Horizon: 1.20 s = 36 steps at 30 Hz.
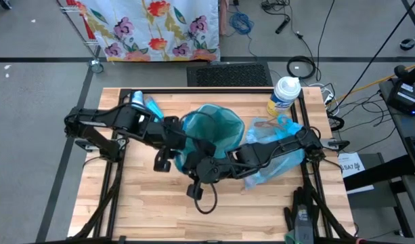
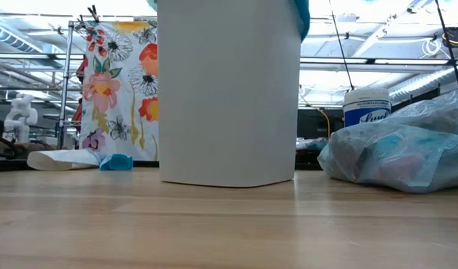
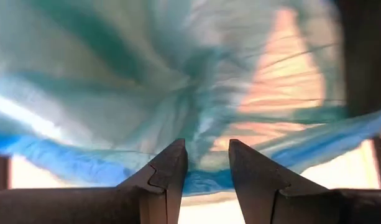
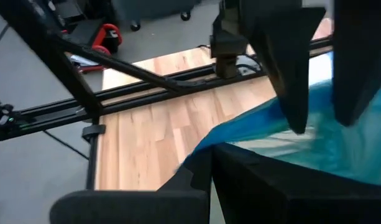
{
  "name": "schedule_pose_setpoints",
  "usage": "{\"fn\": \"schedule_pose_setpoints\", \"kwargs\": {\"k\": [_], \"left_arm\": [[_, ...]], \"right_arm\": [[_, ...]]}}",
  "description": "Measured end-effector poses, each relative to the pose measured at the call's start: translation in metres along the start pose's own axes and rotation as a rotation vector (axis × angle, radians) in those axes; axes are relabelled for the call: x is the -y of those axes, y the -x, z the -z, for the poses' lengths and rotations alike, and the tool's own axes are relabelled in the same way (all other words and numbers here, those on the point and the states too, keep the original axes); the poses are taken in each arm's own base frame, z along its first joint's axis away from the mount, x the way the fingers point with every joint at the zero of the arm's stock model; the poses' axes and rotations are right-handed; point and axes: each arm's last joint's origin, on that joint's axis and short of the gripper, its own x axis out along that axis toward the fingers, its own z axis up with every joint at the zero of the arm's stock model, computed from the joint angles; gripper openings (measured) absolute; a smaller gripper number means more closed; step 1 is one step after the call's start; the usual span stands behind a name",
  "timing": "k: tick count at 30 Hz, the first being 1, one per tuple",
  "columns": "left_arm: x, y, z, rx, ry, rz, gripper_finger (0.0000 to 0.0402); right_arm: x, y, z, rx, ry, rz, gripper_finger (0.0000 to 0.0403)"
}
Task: Place trash/remove bag and relplace
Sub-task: Insert the blue trash bag into the white trash bin
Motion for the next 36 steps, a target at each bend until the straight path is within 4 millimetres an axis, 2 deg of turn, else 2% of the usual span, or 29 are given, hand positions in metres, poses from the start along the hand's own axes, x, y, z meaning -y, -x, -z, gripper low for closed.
{"fn": "schedule_pose_setpoints", "kwargs": {"k": [4, 10, 13, 18, 21, 28, 36], "left_arm": [[-0.005, 0.0, 0.004, -0.035, 0.03, -0.079, 0.0125], [-0.006, 0.014, 0.012, -0.029, 0.053, -0.09, 0.0125], [-0.006, 0.013, 0.013, -0.039, 0.057, -0.094, 0.0125], [-0.008, 0.012, 0.013, -0.031, 0.057, -0.14, 0.0125], [-0.007, 0.003, 0.012, -0.037, 0.057, -0.139, 0.0125], [-0.006, -0.009, 0.02, 0.005, 0.079, -0.116, 0.0125], [-0.003, -0.028, 0.031, 0.144, 0.13, -0.056, 0.0125]], "right_arm": [[0.004, -0.001, 0.0, -0.016, -0.019, 0.012, 0.0], [0.005, 0.0, 0.003, -0.046, -0.051, 0.022, 0.0], [0.005, 0.002, 0.005, -0.077, -0.078, 0.006, 0.0], [0.004, 0.024, 0.0, -0.057, -0.119, 0.015, 0.0], [0.004, 0.042, -0.003, -0.038, -0.142, 0.036, 0.0], [0.011, 0.075, 0.002, -0.055, -0.207, 0.166, 0.0], [0.023, 0.086, 0.015, -0.187, -0.284, 0.267, 0.0]]}}
